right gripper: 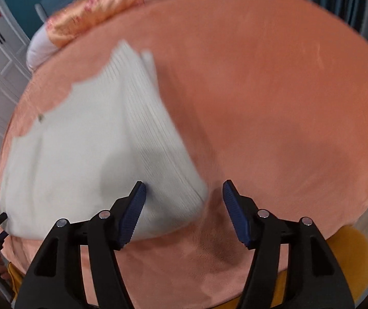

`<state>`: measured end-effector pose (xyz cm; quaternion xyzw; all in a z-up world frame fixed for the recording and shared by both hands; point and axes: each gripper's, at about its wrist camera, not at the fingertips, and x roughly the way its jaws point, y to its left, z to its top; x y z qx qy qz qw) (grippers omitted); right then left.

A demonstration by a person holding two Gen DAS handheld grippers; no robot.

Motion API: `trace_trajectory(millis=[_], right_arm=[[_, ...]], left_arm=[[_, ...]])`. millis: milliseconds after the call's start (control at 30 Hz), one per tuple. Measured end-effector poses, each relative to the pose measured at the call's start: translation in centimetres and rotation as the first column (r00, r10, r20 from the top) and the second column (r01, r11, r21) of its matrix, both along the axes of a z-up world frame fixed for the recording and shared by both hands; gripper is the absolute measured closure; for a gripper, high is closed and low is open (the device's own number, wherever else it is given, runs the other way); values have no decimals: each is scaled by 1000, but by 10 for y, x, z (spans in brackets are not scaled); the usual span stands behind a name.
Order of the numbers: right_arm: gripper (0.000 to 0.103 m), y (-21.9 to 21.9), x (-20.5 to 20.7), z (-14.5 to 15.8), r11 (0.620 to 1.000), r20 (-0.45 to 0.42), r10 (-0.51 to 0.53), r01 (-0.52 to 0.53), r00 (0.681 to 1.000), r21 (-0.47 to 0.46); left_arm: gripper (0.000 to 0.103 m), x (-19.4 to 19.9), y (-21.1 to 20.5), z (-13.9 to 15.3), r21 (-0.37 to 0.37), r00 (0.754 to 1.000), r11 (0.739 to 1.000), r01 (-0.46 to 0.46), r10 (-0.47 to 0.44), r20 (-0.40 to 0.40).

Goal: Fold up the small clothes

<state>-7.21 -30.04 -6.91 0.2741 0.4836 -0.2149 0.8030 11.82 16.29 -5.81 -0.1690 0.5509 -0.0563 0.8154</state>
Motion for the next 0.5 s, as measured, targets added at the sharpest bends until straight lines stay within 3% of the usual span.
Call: trace_trajectory(millis=[33,67,100,167,300,500], right_arm=[[51,-1,-1,-2,1000,15,-2,2,1000,27],[73,-1,-2,-2,998,40,4,-6,999,59],[88,0,-2,2,997,57,3,-7,998,76],[92,0,-5,17,998,86,-3,-2,996,60],[93,1,-25,41,997,127,14,-23,992,75],[93,12,-78,26,993,-15,61,-59,998,101]], left_arm=[[65,1,-3,2,-10,1000,1000,24,-24,4],[79,0,-6,6,12,999,999,40,-40,7],[83,0,-8,10,22,999,999,48,-49,15],[89,-4,-8,20,27,997,997,72,-73,27],[90,-18,-2,34,29,992,992,122,-122,16],[90,-80,19,20,91,981,979,183,-176,-81]])
